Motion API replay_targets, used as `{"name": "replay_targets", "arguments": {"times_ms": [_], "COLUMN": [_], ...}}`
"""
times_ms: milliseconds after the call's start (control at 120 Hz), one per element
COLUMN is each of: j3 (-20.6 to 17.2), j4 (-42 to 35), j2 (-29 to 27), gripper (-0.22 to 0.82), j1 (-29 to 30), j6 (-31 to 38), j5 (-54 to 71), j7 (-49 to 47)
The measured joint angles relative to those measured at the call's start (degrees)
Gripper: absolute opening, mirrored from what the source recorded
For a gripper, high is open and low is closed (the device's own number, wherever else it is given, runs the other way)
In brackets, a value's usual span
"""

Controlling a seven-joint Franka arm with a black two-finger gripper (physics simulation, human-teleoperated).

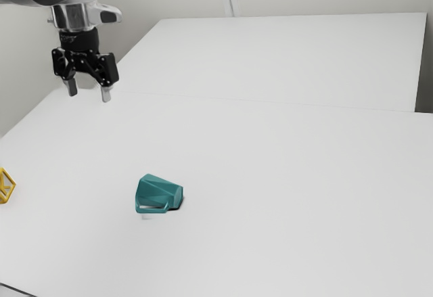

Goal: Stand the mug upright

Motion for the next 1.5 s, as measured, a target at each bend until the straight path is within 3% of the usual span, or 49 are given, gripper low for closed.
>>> {"name": "replay_targets", "arguments": {"times_ms": [150, 250, 467, 642, 842, 1200, 1325, 1367, 1500], "j3": [1.1, 8.07, 17.28, 18.9, 19.93, 19.09, 18.39, 18.09, 17.81], "j4": [-1.14, -13.82, -32.64, -39.43, -45.92, -51.15, -52.64, -52.74, -52.46], "j2": [0.4, -1.3, -1.28, 3.37, 3.96, 4.16, 4.15, 4.11, 3.85], "gripper": [0.6, 0.6, 0.61, 0.6, 0.6, 0.6, 0.6, 0.56, 0.22], "j1": [-2.2, -5.92, 10.44, 14.57, 15.71, 4.58, 3.73, 4.13, 5.73], "j6": [6.66, 14.37, 27.11, 31.16, 34.04, 38.45, 39.35, 39.65, 40.4], "j5": [-2.55, -8.05, -33.63, -51.88, -60.57, -66.17, -67.1, -67.44, -68.09], "j7": [-0.54, -0.27, 10.16, 22.99, 34.64, 47.92, 50.99, 51.88, 54.34]}}
